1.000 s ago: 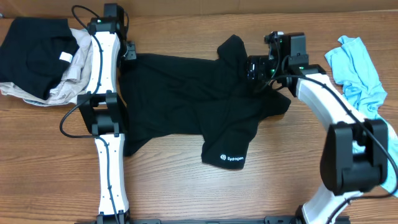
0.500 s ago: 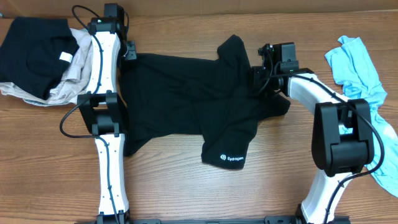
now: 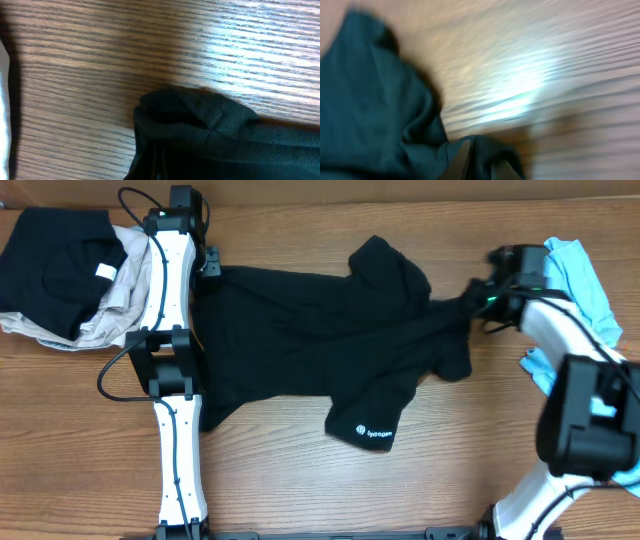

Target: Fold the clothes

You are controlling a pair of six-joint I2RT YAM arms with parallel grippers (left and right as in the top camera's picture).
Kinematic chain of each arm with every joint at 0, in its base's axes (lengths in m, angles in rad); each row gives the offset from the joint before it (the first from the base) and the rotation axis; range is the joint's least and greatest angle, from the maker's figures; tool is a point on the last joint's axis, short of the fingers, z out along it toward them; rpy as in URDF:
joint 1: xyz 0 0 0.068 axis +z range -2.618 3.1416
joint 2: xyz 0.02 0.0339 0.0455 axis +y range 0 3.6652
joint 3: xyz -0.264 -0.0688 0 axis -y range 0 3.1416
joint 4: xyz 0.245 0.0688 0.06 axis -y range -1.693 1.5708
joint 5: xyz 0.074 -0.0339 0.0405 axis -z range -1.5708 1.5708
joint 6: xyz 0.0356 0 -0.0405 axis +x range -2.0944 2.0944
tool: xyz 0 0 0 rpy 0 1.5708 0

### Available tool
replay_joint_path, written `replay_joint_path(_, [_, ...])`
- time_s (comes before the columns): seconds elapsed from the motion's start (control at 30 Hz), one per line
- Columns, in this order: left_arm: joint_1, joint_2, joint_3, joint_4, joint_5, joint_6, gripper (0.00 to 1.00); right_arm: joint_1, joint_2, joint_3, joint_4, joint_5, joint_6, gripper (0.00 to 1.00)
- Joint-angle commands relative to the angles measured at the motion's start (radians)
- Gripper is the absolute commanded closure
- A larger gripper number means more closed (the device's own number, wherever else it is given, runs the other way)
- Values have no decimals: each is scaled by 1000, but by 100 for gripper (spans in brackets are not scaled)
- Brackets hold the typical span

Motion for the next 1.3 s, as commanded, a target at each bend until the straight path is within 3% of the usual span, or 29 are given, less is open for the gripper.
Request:
replay_joint_path(0.0, [-18, 53, -23, 4, 29, -11, 96, -50, -48, 2, -10, 4, 33, 88])
replay_joint_path(0.17, [-13, 53, -23, 4, 29, -11, 96, -97, -46, 2, -34, 8, 45, 85])
replay_joint_path(0.23, [-11, 50, -22, -5, 32, -10, 92, -107, -46, 2, -37, -2, 66, 70])
replay_joint_path(0.27, [-11, 47, -22, -13, 32, -10, 81, -109, -48, 3, -40, -16, 65, 58])
replay_joint_path(0.3, [-11, 41, -16, -28, 32, -10, 64, -111, -54, 5, -51, -42, 65, 39])
replay_joint_path(0.33, [-11, 36, -6, -45, 32, -10, 41, -112, -64, 10, -64, -63, 64, 35])
replay_joint_path(0.4, [-11, 19, 34, -85, 32, -10, 16, -112, -95, 27, -93, -82, 64, 32])
replay_joint_path(0.47, [-10, -7, 98, -135, 32, -11, 0, -112, -142, 54, -134, -92, 64, 31])
replay_joint_path(0.67, [-8, -171, 337, -306, 86, -37, 0, -110, -376, 159, -320, -162, 68, 25])
replay_joint_path(0.83, [-23, -397, 338, -355, 151, -36, 0, -109, -595, 191, -452, -194, 85, 18])
replay_joint_path(1.1, [-107, -660, 327, -355, 180, -19, 0, -108, -823, 191, -711, -188, 84, 17])
replay_joint_path(1.27, [-214, -819, 156, -355, 168, 13, 0, -103, -882, 182, -890, -180, 83, 17])
